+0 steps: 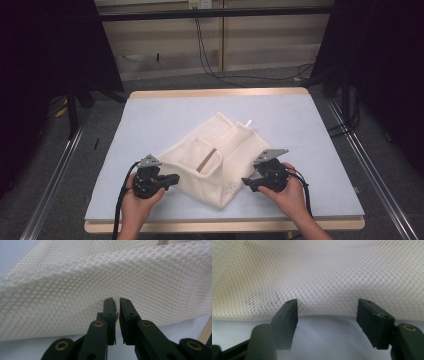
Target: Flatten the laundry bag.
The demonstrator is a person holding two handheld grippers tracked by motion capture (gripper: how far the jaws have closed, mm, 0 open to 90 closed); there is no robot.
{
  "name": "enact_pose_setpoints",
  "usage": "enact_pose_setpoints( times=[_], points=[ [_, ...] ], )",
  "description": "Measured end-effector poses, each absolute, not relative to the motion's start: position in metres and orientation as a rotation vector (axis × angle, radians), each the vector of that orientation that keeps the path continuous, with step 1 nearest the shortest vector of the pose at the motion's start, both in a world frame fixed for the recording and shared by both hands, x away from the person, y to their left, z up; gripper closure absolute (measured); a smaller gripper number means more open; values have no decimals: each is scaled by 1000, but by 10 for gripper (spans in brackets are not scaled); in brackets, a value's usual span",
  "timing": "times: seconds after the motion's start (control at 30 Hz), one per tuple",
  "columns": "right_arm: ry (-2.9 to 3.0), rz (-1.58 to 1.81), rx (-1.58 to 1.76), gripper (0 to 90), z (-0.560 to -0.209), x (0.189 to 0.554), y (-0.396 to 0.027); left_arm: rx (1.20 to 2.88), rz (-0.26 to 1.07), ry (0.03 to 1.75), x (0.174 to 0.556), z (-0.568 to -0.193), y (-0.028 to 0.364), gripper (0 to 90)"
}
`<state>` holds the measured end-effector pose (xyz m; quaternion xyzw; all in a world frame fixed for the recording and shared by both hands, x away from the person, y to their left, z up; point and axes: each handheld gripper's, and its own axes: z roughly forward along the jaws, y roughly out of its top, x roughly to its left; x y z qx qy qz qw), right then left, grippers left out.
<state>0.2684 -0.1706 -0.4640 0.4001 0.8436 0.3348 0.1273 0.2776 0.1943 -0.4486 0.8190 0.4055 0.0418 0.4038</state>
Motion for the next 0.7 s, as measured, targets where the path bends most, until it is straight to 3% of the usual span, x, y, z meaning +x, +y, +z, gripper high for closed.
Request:
enact_pose_setpoints(
  times=[0.1, 0.17, 0.2, 0.3, 0.33, 0.63, 0.7],
  points=[
    [2452, 943, 1172, 348, -470, 271, -164, 2064, 116, 1021, 278, -448, 195, 797],
    [2428, 942, 1224, 496, -469, 279, -159, 2058, 125, 1022, 278, -448, 196, 779],
    [2428, 942, 1224, 496, -469, 279, -159, 2058, 125, 1022, 278, -448, 196, 777],
    [2424, 1001, 1229, 819, -468, 287, -155, 2060, 136, 1026, 279, -448, 198, 762],
    [2434, 1002, 1214, 880, -468, 291, -152, 2061, 137, 1027, 280, -448, 198, 758],
    [2444, 1033, 1250, 900, -467, 309, -152, 2053, 141, 1043, 281, -450, 204, 723],
    [2430, 1040, 1240, 833, -465, 304, -152, 2062, 141, 1034, 281, -448, 205, 721]
  ],
)
